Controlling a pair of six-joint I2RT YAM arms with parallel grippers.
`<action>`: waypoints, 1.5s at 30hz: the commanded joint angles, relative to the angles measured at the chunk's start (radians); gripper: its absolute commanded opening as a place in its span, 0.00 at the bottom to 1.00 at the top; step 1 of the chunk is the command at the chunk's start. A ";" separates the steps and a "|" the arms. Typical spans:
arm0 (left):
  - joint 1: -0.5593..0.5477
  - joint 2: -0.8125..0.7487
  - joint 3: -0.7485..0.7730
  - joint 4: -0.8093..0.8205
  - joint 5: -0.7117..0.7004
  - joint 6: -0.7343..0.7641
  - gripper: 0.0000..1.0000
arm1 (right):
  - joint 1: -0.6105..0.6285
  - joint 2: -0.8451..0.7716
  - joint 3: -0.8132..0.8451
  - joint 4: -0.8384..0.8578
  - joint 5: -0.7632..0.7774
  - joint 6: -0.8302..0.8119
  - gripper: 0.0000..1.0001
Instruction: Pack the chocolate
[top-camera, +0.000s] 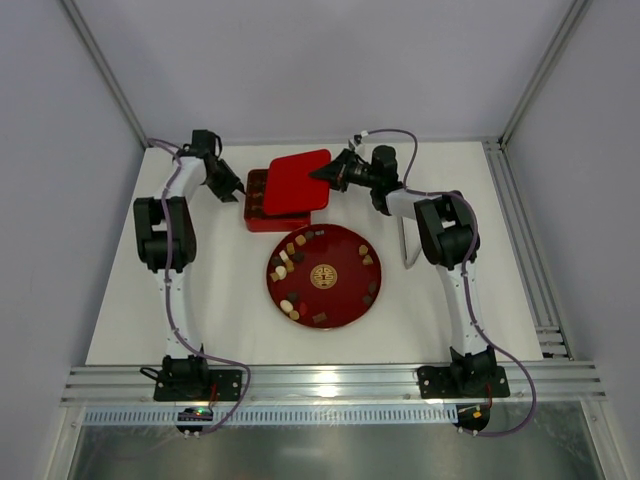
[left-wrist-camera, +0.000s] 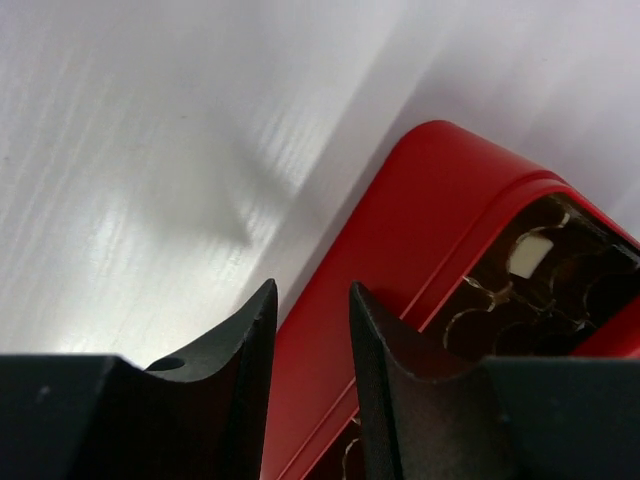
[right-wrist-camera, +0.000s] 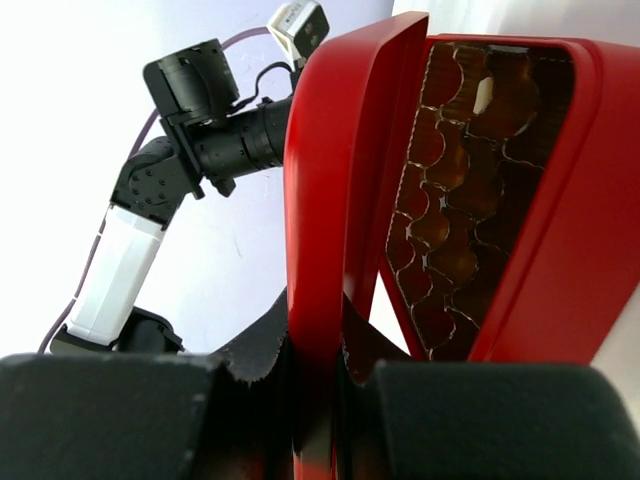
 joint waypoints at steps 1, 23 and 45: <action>-0.032 0.008 0.071 -0.011 0.034 0.025 0.35 | -0.005 0.001 0.075 0.065 -0.047 0.008 0.04; -0.048 0.042 0.108 -0.028 0.064 0.017 0.35 | -0.007 0.062 0.124 0.020 -0.064 -0.009 0.07; -0.048 0.031 0.091 -0.023 0.062 0.026 0.35 | -0.022 0.029 0.082 -0.098 -0.045 -0.081 0.29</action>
